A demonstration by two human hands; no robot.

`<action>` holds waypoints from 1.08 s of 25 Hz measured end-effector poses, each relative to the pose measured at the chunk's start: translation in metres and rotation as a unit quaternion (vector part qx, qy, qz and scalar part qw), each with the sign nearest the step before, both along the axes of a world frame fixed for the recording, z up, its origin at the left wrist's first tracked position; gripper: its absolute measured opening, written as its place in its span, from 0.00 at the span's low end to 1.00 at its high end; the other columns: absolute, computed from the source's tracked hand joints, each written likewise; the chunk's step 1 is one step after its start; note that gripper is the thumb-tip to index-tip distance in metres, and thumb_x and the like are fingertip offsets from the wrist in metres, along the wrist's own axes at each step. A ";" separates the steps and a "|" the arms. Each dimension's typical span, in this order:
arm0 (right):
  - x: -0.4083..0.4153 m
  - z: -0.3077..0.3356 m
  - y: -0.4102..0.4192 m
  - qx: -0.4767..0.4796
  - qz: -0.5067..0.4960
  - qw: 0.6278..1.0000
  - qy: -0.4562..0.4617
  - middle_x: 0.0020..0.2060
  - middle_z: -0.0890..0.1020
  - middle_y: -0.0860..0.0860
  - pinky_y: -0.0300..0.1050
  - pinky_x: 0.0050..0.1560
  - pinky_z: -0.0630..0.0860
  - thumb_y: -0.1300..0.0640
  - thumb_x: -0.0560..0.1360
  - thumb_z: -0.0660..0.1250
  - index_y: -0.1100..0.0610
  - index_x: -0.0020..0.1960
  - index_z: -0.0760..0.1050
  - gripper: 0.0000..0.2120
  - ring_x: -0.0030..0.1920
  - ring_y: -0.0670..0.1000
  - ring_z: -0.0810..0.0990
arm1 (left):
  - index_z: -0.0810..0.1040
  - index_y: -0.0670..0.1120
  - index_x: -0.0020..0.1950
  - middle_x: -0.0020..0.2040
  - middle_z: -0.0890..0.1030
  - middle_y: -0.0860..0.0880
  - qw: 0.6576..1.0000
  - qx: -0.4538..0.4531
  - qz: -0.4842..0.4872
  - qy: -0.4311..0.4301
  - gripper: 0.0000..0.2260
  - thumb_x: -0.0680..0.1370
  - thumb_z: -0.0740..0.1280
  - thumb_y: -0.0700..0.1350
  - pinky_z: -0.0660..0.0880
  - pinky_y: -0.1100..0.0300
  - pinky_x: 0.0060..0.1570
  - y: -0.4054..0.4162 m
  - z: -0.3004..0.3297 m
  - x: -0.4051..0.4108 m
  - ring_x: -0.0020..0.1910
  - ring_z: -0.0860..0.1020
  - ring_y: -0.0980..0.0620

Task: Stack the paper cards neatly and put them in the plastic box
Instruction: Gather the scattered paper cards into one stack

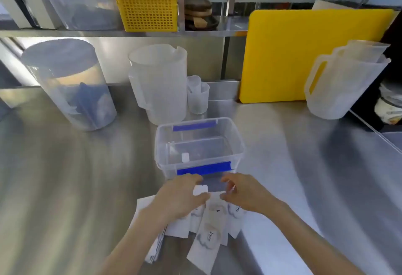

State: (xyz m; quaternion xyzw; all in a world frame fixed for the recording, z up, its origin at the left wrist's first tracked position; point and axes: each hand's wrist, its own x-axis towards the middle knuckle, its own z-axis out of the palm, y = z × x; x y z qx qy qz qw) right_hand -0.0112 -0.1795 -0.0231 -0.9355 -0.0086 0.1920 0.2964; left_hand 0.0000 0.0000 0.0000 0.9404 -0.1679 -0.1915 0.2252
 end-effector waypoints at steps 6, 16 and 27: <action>-0.011 -0.043 0.019 -0.081 0.020 0.994 0.076 0.62 0.71 0.54 0.48 0.59 0.71 0.46 0.68 0.68 0.53 0.63 0.65 0.27 0.60 0.53 0.71 | 0.68 0.50 0.65 0.65 0.73 0.50 0.996 0.004 0.031 0.079 0.22 0.73 0.63 0.54 0.68 0.56 0.61 0.006 -0.049 -0.014 0.62 0.72 0.50; -0.016 -0.062 0.037 -0.161 0.057 0.984 0.045 0.58 0.69 0.57 0.49 0.58 0.67 0.47 0.66 0.70 0.58 0.57 0.65 0.26 0.59 0.56 0.68 | 0.65 0.47 0.67 0.63 0.74 0.48 0.992 -0.016 0.066 0.103 0.24 0.73 0.63 0.53 0.72 0.55 0.59 0.000 -0.093 -0.040 0.60 0.74 0.49; -0.005 -0.041 0.020 0.137 -0.035 0.990 0.024 0.44 0.76 0.46 0.24 0.29 0.69 0.52 0.73 0.64 0.51 0.46 0.69 0.06 0.37 0.42 0.74 | 0.71 0.46 0.44 0.31 0.72 0.54 0.969 -0.167 0.154 0.100 0.06 0.73 0.65 0.47 0.64 0.69 0.30 -0.002 -0.092 -0.045 0.32 0.70 0.57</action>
